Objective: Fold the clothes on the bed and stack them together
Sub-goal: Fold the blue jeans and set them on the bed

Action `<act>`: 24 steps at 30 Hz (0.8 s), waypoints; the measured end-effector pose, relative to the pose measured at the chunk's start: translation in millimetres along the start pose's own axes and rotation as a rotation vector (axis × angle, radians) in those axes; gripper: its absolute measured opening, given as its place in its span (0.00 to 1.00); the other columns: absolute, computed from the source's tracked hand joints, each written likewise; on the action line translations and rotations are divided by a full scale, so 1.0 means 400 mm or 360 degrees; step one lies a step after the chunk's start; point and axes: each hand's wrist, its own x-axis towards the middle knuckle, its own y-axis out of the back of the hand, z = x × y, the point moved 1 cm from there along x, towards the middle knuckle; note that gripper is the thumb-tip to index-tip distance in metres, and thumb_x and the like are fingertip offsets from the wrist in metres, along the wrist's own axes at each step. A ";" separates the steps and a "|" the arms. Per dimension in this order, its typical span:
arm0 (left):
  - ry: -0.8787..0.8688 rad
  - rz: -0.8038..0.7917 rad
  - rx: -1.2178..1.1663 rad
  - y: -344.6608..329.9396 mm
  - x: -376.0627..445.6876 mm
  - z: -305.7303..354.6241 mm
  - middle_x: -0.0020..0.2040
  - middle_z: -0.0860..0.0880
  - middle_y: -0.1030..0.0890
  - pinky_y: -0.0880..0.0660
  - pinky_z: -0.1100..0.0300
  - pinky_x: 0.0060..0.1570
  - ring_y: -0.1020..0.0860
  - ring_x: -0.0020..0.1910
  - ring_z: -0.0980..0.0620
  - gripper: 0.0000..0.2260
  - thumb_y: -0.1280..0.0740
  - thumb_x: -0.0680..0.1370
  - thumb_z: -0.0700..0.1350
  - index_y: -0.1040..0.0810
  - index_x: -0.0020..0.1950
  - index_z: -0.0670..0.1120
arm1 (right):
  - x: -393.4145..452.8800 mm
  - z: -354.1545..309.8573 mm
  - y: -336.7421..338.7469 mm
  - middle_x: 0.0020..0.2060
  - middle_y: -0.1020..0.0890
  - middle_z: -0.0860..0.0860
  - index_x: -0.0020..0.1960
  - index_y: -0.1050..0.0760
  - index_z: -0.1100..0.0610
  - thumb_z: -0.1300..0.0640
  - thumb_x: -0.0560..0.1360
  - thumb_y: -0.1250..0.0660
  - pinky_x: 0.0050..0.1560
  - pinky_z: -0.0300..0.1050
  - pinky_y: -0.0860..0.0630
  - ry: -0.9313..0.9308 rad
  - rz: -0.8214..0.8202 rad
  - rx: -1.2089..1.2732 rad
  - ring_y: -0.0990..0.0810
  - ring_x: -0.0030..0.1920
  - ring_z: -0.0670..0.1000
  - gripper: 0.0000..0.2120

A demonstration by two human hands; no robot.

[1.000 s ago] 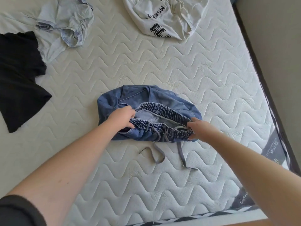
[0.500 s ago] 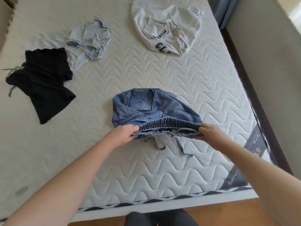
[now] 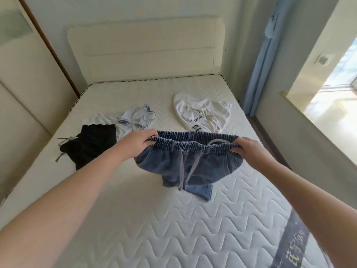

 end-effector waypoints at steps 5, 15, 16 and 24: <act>-0.0141 0.0279 0.0103 0.272 -0.004 0.064 0.47 0.50 0.20 0.28 0.54 0.44 0.22 0.45 0.49 0.06 0.36 0.81 0.45 0.27 0.57 0.54 | 0.076 -0.144 0.259 0.43 0.24 0.51 0.49 0.25 0.57 0.49 0.76 0.30 0.44 0.46 0.32 0.0072 0.0363 -0.0074 0.26 0.43 0.54 0.12; -0.0432 0.0715 0.0251 0.725 -0.069 0.178 0.54 0.51 0.23 0.30 0.55 0.51 0.25 0.51 0.50 0.09 0.35 0.81 0.45 0.25 0.61 0.49 | 0.114 -0.400 0.697 0.38 0.31 0.39 0.49 0.34 0.48 0.29 0.64 0.38 0.38 0.43 0.36 0.0342 0.0814 -0.0125 0.31 0.37 0.46 0.25; -0.0473 0.0747 0.0261 0.765 -0.076 0.192 0.53 0.51 0.24 0.32 0.58 0.50 0.26 0.51 0.52 0.09 0.35 0.81 0.44 0.25 0.61 0.49 | 0.113 -0.420 0.732 0.37 0.32 0.39 0.49 0.34 0.48 0.30 0.65 0.37 0.36 0.42 0.37 0.0360 0.0878 -0.0089 0.31 0.36 0.45 0.24; -0.0591 0.0913 0.0257 1.045 -0.147 0.302 0.50 0.60 0.22 0.32 0.65 0.44 0.25 0.47 0.65 0.07 0.36 0.82 0.46 0.27 0.56 0.59 | 0.086 -0.558 0.968 0.27 0.28 0.48 0.39 0.35 0.44 0.43 0.71 0.28 0.28 0.39 0.37 0.0459 0.1160 0.0196 0.32 0.26 0.46 0.15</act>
